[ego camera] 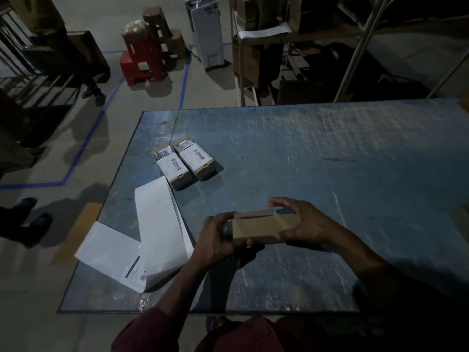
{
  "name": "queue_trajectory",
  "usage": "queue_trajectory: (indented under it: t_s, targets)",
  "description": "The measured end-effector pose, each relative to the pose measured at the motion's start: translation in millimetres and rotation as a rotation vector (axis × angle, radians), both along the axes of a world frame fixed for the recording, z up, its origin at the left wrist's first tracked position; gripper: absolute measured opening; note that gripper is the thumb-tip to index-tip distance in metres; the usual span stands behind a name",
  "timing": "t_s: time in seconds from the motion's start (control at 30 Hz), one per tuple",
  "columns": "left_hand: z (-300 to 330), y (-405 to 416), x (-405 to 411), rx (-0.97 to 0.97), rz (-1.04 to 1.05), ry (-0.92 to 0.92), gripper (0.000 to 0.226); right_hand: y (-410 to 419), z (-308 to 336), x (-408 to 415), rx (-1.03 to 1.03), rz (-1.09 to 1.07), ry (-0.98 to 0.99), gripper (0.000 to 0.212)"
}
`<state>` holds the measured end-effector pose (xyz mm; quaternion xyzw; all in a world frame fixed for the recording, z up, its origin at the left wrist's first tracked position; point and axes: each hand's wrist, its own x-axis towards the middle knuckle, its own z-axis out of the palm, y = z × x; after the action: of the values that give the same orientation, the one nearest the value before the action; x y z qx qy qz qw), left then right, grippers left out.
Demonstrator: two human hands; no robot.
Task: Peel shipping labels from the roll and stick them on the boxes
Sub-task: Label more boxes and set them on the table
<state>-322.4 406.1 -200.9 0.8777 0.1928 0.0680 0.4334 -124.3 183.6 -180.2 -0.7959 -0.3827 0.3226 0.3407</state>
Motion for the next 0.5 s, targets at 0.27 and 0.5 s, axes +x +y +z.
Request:
queue_trajectory:
  t_s: [0.27, 0.5]
  targets:
    - [6.0, 6.2, 4.7, -0.007, -0.147, -0.163, 0.064, 11.0, 1.1, -9.5, 0.043, 0.085, -0.115, 0.088]
    - [-11.3, 13.3, 3.9, 0.263, -0.287, -0.296, 0.051, -0.5, -1.0, -21.3, 0.093, 0.174, -0.369, 0.071]
